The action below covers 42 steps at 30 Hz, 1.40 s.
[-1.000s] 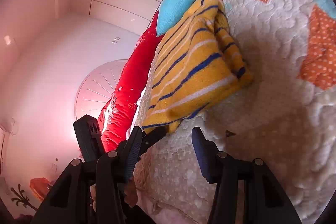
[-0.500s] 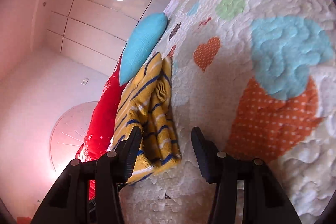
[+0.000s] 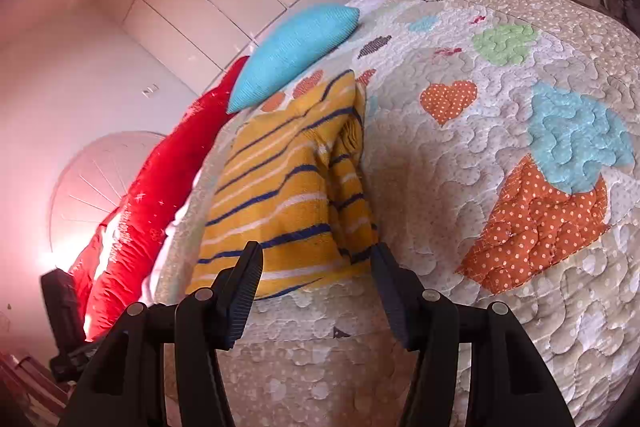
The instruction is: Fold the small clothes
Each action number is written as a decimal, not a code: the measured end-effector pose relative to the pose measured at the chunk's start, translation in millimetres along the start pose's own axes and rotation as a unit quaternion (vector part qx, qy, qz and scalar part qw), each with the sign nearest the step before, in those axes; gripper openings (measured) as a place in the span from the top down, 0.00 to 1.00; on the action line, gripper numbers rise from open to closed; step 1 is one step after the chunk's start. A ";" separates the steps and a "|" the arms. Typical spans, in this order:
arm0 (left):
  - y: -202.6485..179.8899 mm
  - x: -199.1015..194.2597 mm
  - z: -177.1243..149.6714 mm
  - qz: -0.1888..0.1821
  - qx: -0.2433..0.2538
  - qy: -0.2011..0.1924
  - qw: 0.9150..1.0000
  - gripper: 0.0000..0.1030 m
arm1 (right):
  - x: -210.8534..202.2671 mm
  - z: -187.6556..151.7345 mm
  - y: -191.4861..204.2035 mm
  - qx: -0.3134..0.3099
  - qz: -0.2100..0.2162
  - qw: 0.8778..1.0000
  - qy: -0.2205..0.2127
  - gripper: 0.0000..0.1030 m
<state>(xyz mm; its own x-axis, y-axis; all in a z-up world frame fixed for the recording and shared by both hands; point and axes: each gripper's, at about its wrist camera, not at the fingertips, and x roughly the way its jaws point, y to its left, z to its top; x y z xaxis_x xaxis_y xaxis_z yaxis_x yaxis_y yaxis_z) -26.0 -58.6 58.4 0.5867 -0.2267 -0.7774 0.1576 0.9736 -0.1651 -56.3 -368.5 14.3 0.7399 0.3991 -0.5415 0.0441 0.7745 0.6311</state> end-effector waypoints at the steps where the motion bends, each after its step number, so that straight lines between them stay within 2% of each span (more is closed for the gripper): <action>1: -3.2 -0.8 4.3 0.000 0.005 -0.006 1.000 0.24 | 5.7 1.3 -0.1 -0.001 -0.001 1.000 0.008 0.50; 2: -7.1 0.2 8.3 0.000 0.008 -0.009 1.000 0.24 | 11.1 2.5 -2.2 0.000 0.013 1.000 0.023 0.81; 3: -11.1 1.7 12.1 -0.002 0.012 -0.012 1.000 0.24 | 17.4 4.8 -2.2 0.002 0.027 0.999 0.041 0.87; 6: -24.7 10.2 21.3 -0.008 0.029 -0.025 0.999 0.24 | 16.0 18.8 1.6 -0.012 0.023 0.999 0.034 0.91; 9: -39.9 22.7 30.2 0.006 0.054 -0.034 0.998 0.24 | 15.0 42.5 8.7 -0.034 0.013 0.999 0.024 0.91; 11: -47.3 32.9 35.7 0.022 0.064 -0.035 0.997 0.24 | 22.3 52.3 13.5 -0.048 -0.001 0.998 0.033 0.92; 14: -51.8 56.9 36.7 0.056 0.069 -0.005 0.996 0.24 | 36.0 48.7 10.8 -0.054 -0.029 0.997 0.056 0.91; 16: -48.2 67.7 33.1 0.059 0.059 0.009 0.996 0.24 | 40.0 43.1 -1.2 -0.045 -0.043 0.996 0.062 0.91; 19: -43.2 69.6 30.2 0.050 0.049 0.012 0.997 0.24 | 36.2 36.4 -19.8 -0.006 -0.019 0.998 0.065 0.91; 21: -44.1 68.4 27.6 0.050 0.054 0.014 0.997 0.23 | 29.0 32.7 -21.9 -0.004 -0.012 0.998 0.062 0.91; 23: -44.5 68.2 25.0 0.050 0.054 0.016 0.997 0.22 | 22.9 30.1 -20.2 -0.015 -0.023 0.998 0.061 0.90; 24: -44.6 68.1 23.9 0.049 0.054 0.016 0.997 0.22 | 18.0 30.4 -17.0 -0.025 -0.040 0.997 0.055 0.86; 26: -44.7 67.7 23.3 0.049 0.052 0.015 0.997 0.22 | 1.3 35.0 -5.2 -0.048 -0.063 0.997 0.024 0.84; 28: -44.4 67.0 22.7 0.045 0.050 0.014 0.998 0.22 | -14.1 44.8 6.9 -0.054 -0.046 0.997 -0.006 0.76; 29: -44.6 66.9 22.5 0.044 0.049 0.014 0.998 0.22 | -17.5 51.2 12.4 -0.053 -0.033 0.998 -0.013 0.63; 30: -44.5 66.7 22.4 0.043 0.048 0.014 0.998 0.22 | -15.5 58.5 16.9 -0.053 -0.027 0.998 -0.014 0.60; 33: -43.3 56.8 24.0 0.027 0.046 0.018 0.998 0.22 | 10.3 80.3 27.7 -0.066 -0.038 0.997 0.014 0.60; 34: -42.2 50.0 24.9 0.017 0.044 0.014 0.999 0.22 | 22.1 86.1 30.6 -0.077 -0.043 0.996 0.024 0.64; 35: -41.2 42.9 25.1 0.008 0.042 0.007 0.999 0.22 | 36.1 90.7 34.6 -0.091 -0.043 0.994 0.040 0.77; 36: -40.3 36.8 25.2 0.003 0.043 0.000 0.999 0.22 | 53.2 94.8 37.1 -0.103 -0.042 0.992 0.064 0.84; 39: -38.2 30.3 26.0 0.004 0.049 -0.008 0.999 0.22 | 112.1 105.7 36.2 -0.129 -0.105 0.978 0.127 0.84; 42: -34.2 35.7 27.9 0.014 0.047 0.000 0.999 0.22 | 138.7 127.3 26.9 -0.110 -0.122 0.979 0.123 0.84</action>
<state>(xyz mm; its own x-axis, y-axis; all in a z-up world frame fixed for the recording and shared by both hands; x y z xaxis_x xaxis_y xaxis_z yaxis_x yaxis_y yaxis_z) 11.7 -100.7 53.2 0.5925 -0.2000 -0.7803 0.2152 0.9728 -0.0859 133.0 -354.8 26.8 0.5400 0.2743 -0.7957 0.0344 0.9374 0.3466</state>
